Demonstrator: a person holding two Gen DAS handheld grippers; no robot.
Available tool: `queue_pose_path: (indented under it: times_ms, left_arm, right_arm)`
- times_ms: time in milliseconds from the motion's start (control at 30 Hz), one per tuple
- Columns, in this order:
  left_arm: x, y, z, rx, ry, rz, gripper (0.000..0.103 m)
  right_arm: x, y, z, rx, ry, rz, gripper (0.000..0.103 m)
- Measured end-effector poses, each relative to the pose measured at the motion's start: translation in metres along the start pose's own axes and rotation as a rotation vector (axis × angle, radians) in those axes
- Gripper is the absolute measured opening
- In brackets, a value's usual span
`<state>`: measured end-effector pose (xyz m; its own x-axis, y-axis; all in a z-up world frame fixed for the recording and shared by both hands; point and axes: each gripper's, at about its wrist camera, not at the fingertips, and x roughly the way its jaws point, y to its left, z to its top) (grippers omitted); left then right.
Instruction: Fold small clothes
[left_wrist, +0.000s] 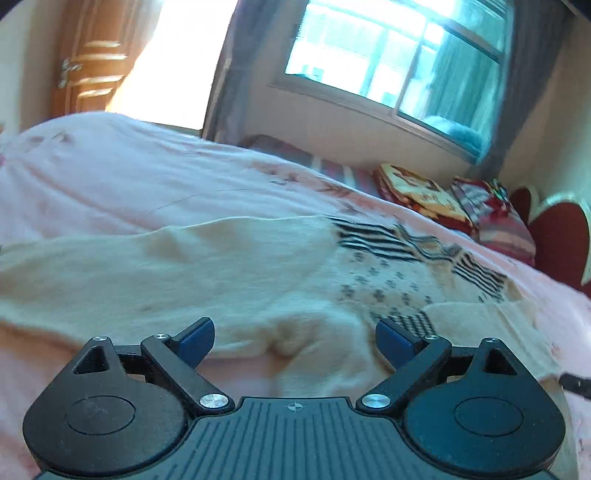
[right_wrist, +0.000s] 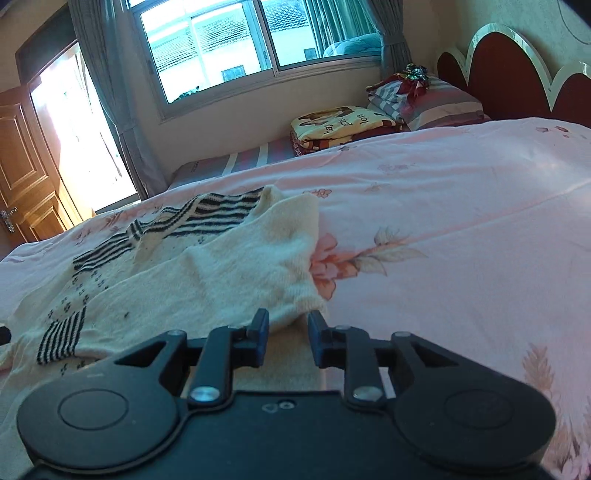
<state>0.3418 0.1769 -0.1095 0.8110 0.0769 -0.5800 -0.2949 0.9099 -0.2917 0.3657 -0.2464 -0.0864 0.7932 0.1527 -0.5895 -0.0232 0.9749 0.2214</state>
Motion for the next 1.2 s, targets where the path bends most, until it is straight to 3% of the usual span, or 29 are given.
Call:
queue_pose_path:
  times_ms: [100,167,233,433,533,600,633,667,700,767,933,1033,1200]
  left_arm:
    - [-0.018,0.079,-0.005,-0.242,-0.006,0.053,0.083]
    - [-0.028,0.128,-0.014,-0.439,-0.028,0.049,0.074]
    - [-0.034,0.161,-0.021,-0.576,-0.064,0.028,0.063]
    - [-0.025,0.204,-0.019,-0.707,-0.156,0.037,0.060]
    - [-0.016,0.214,-0.013,-0.717,-0.187,0.051,0.059]
    - [-0.009,0.216,-0.006,-0.685,-0.175,0.064,0.041]
    - [-0.003,0.217,-0.002,-0.666,-0.148,0.051,0.010]
    - [0.001,0.218,0.004,-0.660,-0.132,0.013,0.004]
    - [0.002,0.209,0.010,-0.622,-0.136,-0.015,0.004]
    - [-0.003,0.173,0.028,-0.448,-0.142,-0.061,0.004]
    - [0.014,0.056,0.048,-0.159,-0.099,-0.235,0.004]
    - [0.030,-0.020,0.041,0.005,-0.032,-0.315,0.004]
    - [0.062,-0.125,0.003,0.235,0.137,-0.385,0.004]
  right_arm:
    - [-0.005,0.002,-0.001,0.033,0.004,0.001,0.024]
    - [-0.006,0.008,0.000,0.033,0.006,-0.001,0.024]
    - [-0.006,0.017,0.001,0.022,0.006,0.005,0.024]
    - [-0.007,0.047,0.004,-0.002,0.007,0.029,0.025]
    - [-0.008,0.060,0.005,-0.011,0.007,0.036,0.025]
    - [-0.008,0.065,0.006,-0.015,0.005,0.036,0.025]
    - [-0.008,0.068,0.007,-0.014,0.004,0.037,0.025]
    - [-0.009,0.069,0.007,-0.014,0.003,0.037,0.025]
    - [-0.009,0.070,0.008,-0.015,0.001,0.037,0.025]
    - [-0.010,0.071,0.009,-0.015,-0.003,0.034,0.025]
    - [-0.012,0.064,0.011,0.039,-0.013,0.030,0.025]
    - [-0.016,0.056,0.011,0.077,-0.018,0.024,0.025]
    - [-0.025,0.041,0.011,0.104,-0.017,0.005,0.025]
